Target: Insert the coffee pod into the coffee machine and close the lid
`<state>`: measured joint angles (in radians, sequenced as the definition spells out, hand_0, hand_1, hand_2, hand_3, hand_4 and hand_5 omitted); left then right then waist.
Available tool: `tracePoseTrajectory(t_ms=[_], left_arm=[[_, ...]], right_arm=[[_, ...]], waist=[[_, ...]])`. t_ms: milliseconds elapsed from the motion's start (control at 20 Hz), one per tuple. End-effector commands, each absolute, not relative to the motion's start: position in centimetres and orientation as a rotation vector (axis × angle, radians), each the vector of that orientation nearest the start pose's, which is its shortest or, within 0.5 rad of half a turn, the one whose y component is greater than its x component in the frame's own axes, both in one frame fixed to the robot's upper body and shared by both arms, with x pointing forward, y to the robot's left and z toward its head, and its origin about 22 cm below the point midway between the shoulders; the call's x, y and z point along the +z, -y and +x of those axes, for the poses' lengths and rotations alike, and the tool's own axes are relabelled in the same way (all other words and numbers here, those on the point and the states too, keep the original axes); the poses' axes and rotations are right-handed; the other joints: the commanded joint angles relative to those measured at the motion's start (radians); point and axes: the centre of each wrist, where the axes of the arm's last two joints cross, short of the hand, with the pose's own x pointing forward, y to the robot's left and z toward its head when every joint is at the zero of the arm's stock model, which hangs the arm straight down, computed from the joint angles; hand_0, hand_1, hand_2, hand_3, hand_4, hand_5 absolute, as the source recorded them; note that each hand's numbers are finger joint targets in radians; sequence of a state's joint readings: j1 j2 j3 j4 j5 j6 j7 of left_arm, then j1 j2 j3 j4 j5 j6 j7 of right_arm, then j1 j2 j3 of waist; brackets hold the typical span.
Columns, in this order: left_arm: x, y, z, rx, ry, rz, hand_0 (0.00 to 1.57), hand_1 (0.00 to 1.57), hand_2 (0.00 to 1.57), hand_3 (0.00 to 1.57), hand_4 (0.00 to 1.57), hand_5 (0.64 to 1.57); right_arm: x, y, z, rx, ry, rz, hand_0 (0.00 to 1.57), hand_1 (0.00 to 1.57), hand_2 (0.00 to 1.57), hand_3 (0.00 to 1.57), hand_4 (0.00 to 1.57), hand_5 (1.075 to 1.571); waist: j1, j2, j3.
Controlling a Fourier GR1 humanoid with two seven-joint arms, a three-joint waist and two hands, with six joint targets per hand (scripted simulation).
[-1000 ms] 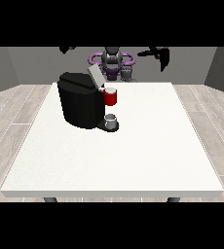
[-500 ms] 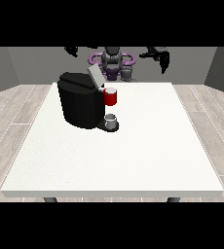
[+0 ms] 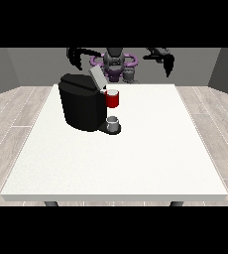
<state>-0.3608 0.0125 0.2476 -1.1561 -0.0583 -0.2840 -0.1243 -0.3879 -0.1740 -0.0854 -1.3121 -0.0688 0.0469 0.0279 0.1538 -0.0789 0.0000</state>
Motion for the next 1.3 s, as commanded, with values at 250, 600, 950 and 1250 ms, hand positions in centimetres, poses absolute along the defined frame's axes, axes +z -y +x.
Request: tracePoseTrajectory(t_ms=[250, 600, 950, 1250], left_arm=[[0.7, -25.2, 30.7, -0.136, 1.653, -0.11, 0.0, 0.0, 0.0, 0.0, 0.0, 1.571], [2.5, -26.3, 29.9, -0.148, 1.63, -0.122, 0.0, 0.0, 0.0, 0.0, 0.0, 1.571], [2.5, -25.7, 30.2, -0.115, 1.666, -0.102, 0.0, 0.0, 0.0, 0.0, 0.12, 1.571], [2.4, -28.2, 30.2, -0.138, 1.722, -0.065, 0.0, 0.0, 0.0, 0.0, 0.0, 1.571]], right_arm=[[5.5, 25.3, 35.8, 0.16, 1.69, -0.002, 0.0, 0.0, 0.0, 0.0, 0.0, 1.571], [6.1, 23.8, 37.3, 0.228, 1.651, -0.007, 0.0, 0.0, 0.0, 0.0, 0.0, 1.571], [7.3, 20.5, 38.7, 0.246, 1.688, 0.004, 0.0, 0.0, 0.0, 0.0, 0.04, 1.571], [6.9, 21.5, 39.0, 0.272, 1.754, 0.018, 0.0, 0.0, 0.0, 0.0, 0.0, 1.571]], waist=[[-0.028, 0.092, 0.0001], [-0.011, 0.082, 0.0001], [-0.015, 0.116, 0.0], [-0.02, 0.184, -0.0001]])
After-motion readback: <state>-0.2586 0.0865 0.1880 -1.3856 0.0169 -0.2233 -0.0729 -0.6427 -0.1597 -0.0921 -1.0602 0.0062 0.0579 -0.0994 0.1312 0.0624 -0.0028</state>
